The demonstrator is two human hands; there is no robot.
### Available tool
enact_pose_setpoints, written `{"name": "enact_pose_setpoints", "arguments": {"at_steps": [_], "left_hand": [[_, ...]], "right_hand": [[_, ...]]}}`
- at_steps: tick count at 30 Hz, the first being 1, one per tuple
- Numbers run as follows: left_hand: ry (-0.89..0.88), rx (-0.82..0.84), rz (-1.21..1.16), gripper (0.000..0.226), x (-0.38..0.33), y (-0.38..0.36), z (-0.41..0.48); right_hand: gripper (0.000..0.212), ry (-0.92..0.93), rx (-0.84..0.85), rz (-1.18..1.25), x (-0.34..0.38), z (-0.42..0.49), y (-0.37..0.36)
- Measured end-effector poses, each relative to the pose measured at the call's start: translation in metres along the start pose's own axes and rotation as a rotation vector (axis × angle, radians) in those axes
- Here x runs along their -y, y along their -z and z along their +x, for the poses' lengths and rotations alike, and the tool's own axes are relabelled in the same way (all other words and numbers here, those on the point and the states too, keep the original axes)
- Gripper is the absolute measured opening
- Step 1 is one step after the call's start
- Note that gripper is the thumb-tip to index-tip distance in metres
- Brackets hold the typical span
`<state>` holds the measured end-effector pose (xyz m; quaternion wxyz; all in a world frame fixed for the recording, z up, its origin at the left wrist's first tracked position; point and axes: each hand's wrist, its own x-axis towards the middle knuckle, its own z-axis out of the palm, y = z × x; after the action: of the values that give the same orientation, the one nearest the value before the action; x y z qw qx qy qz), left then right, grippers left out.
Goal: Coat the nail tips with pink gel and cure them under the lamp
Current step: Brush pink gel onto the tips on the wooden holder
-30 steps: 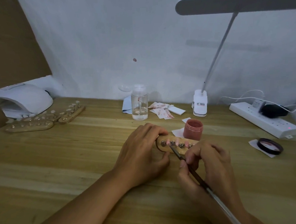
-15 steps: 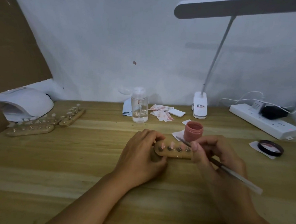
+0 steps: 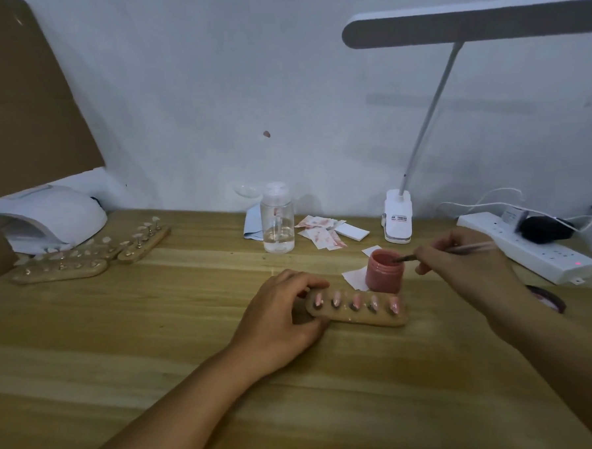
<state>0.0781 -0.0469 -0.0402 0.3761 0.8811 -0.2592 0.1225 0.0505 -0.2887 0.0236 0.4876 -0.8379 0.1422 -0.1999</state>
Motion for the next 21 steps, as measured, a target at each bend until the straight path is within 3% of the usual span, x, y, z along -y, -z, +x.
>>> {"name": "enact_pose_setpoints", "arguments": {"at_steps": [5,8,11,14,16,21], "left_hand": [[-0.001,-0.012,-0.029,0.046,0.0,0.0,0.0],[0.011,-0.004,-0.037,0.046,0.001,-0.001,0.001],[0.016,0.002,-0.022,0.045,0.003,-0.002,0.001],[0.016,-0.006,-0.02,0.044,0.004,-0.003,0.001],[0.009,-0.009,-0.013,0.044,0.004,-0.003,0.001],[-0.018,-0.024,0.004,0.043,0.005,-0.004,0.0]], "right_hand": [[0.021,-0.044,0.071,-0.03,0.002,0.007,-0.009],[0.015,-0.027,0.001,-0.008,0.003,-0.001,-0.008],[0.006,0.119,-0.15,0.184,0.008,-0.034,-0.005],[0.007,0.307,0.003,0.358,0.012,-0.08,-0.017],[0.012,0.24,0.087,0.489,0.009,-0.099,-0.031],[0.009,-0.029,0.08,0.727,0.003,-0.106,-0.046]]}}
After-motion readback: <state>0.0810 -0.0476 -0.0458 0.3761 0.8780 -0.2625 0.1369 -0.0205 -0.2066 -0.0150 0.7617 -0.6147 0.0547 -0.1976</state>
